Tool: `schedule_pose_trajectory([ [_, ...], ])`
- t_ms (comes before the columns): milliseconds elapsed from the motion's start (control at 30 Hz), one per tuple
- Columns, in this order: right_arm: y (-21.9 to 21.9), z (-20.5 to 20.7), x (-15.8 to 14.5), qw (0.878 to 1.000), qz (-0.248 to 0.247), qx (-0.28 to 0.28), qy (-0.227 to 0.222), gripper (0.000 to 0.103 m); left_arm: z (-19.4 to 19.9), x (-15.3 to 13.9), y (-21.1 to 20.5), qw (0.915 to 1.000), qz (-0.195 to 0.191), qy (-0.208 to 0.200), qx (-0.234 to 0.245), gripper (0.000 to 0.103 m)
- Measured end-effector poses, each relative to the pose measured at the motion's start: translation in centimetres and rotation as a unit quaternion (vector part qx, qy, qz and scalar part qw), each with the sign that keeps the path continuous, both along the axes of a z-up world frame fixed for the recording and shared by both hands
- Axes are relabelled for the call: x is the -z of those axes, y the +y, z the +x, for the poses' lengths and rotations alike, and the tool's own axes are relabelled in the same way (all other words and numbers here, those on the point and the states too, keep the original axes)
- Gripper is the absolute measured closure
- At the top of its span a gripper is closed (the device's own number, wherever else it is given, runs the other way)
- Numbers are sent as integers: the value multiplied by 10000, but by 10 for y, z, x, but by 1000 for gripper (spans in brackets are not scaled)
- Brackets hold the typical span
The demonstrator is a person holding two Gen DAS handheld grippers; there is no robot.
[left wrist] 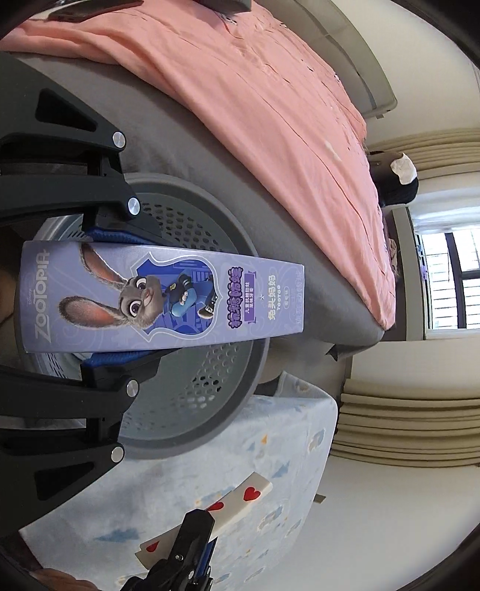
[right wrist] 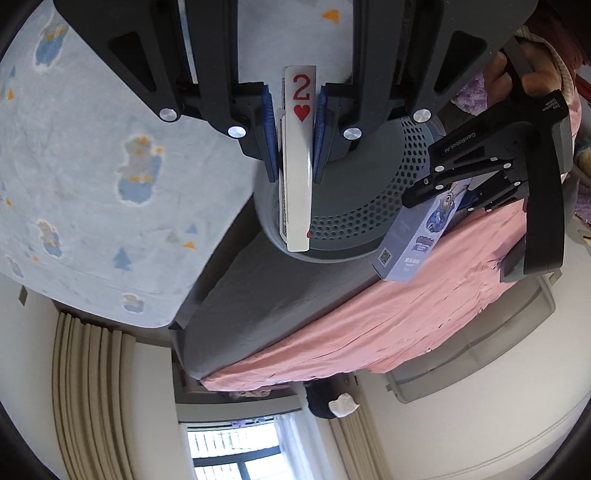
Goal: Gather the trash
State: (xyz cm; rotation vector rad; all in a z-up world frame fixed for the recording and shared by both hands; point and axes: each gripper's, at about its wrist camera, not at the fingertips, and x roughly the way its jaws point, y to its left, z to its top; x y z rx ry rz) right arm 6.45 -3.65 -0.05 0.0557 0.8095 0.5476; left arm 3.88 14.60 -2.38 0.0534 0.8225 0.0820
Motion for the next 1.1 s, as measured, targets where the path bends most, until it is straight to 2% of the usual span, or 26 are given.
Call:
schedule_pose_trajectory([
  [233,51,17,13,9994,-193,-281,61,85,0,14,22,9998,-85,93,-152,60],
  [433,65,26,19,9993,-215,-298,108,81,4,19,34,9991,-213,227,-288,60],
  [500,65,27,18,9994,-204,-281,57,66,4,18,37,9989,-237,193,-356,57],
  [567,65,26,17,9994,-234,-237,-21,58,4,15,38,9988,-162,122,-439,48],
  [800,64,24,19,9993,-331,-146,-22,50,2,14,41,9982,-105,145,-567,45],
  [867,64,22,19,9993,-359,-99,-41,48,2,14,41,9980,-102,137,-607,40],
  [1100,60,16,14,9989,-419,128,-168,31,-1,13,45,9973,-110,101,-716,39],
])
